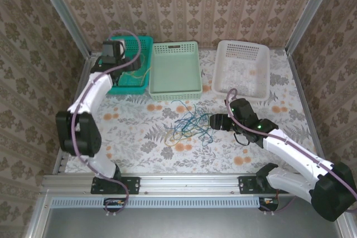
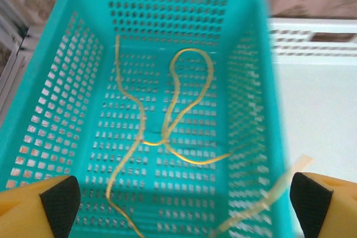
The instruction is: Untangle the cables
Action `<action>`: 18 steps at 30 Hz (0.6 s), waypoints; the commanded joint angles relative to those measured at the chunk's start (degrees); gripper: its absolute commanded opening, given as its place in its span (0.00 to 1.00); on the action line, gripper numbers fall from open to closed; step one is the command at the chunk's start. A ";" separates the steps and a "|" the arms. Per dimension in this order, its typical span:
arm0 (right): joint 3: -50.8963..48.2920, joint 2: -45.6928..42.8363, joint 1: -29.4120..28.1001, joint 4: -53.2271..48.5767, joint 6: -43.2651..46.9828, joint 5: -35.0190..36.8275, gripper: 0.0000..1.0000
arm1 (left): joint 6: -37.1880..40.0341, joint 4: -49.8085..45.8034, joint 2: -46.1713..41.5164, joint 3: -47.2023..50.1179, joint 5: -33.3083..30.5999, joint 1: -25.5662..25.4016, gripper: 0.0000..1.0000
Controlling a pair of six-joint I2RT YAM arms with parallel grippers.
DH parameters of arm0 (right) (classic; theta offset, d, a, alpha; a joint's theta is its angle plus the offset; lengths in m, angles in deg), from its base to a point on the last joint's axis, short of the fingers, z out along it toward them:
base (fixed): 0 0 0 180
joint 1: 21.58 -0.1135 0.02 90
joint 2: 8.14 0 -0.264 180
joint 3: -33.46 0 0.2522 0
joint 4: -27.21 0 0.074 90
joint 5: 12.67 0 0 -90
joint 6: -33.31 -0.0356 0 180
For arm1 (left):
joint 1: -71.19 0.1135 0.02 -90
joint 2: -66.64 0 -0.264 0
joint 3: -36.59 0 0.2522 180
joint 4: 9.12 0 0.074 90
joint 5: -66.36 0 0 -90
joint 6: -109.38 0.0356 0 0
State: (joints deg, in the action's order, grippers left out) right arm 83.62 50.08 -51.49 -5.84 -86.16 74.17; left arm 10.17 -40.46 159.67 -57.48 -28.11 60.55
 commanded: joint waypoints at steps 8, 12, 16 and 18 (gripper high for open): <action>-0.14 -0.87 -2.56 -3.35 -0.41 1.51 0.74 | -0.37 9.84 -28.25 29.29 -0.13 -18.55 0.87; -0.28 -0.17 -2.61 -3.15 -0.98 1.71 0.74 | 4.00 9.04 -33.57 37.42 -3.16 -33.79 0.84; -0.52 -0.32 -2.61 -1.69 -2.28 1.58 0.75 | 2.74 3.90 -32.80 40.24 -2.40 -42.49 0.85; -1.06 -0.67 -2.61 -0.49 -3.05 1.53 0.75 | 0.69 3.09 -32.85 42.04 -3.04 -44.38 0.85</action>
State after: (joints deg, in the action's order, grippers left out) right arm 83.62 50.08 -53.74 -7.34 -87.38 74.37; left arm 12.42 -34.67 127.50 -16.83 -29.64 17.76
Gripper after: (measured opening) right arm 0.744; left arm 0.853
